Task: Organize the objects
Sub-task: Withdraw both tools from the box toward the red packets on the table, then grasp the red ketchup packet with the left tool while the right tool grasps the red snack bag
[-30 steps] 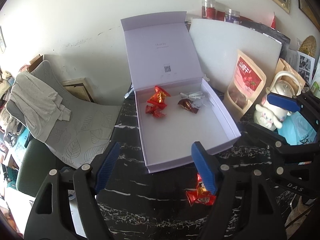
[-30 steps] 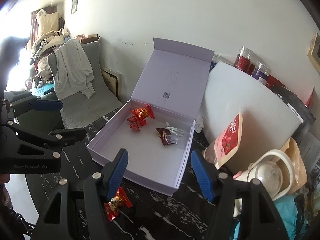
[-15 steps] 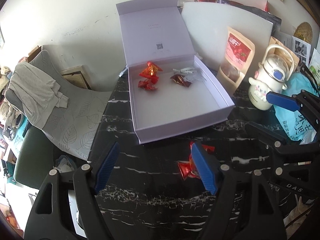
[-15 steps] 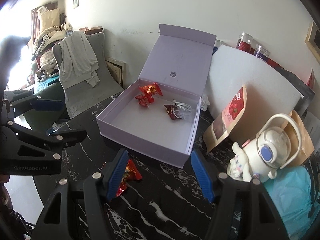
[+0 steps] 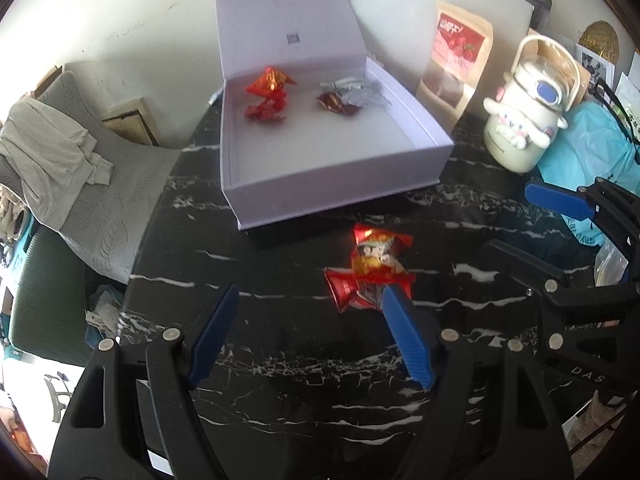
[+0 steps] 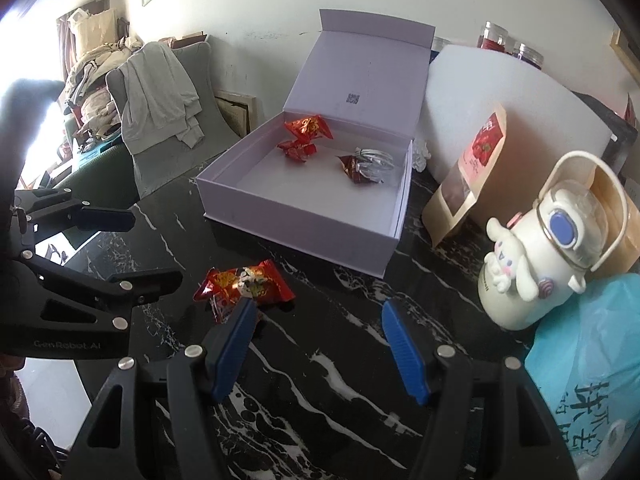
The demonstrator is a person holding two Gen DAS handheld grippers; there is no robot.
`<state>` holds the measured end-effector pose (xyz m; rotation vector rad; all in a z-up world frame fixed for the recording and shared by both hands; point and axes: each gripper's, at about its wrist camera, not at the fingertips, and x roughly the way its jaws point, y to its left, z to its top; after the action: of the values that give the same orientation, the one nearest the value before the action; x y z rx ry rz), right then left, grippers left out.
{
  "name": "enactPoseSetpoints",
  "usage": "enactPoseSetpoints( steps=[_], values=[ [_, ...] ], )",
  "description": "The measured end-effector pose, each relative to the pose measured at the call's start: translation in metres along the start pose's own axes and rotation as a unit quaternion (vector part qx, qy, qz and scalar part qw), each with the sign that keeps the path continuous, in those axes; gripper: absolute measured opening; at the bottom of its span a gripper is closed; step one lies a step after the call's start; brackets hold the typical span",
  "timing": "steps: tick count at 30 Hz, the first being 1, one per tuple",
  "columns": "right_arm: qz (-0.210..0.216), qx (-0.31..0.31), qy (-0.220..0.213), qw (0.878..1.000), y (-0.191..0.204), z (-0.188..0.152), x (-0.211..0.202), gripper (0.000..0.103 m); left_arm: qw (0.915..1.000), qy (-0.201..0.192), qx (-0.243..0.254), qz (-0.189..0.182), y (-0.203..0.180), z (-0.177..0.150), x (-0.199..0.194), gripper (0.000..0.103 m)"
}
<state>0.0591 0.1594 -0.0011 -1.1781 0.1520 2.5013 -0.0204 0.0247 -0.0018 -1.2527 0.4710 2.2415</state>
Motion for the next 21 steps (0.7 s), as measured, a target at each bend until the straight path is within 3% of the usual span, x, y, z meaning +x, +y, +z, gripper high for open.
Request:
enactPoseSetpoints(
  steps=[3, 21],
  values=[
    [-0.001, -0.001, 0.014, 1.0, 0.001, -0.007, 0.011, 0.066, 0.9998, 0.007, 0.007, 0.014, -0.004, -0.007, 0.01, 0.074],
    [0.012, 0.014, 0.077, 0.997, -0.012, -0.033, 0.058, 0.066, 0.9973, 0.055, 0.014, -0.047, -0.02, -0.015, 0.057, 0.074]
  ],
)
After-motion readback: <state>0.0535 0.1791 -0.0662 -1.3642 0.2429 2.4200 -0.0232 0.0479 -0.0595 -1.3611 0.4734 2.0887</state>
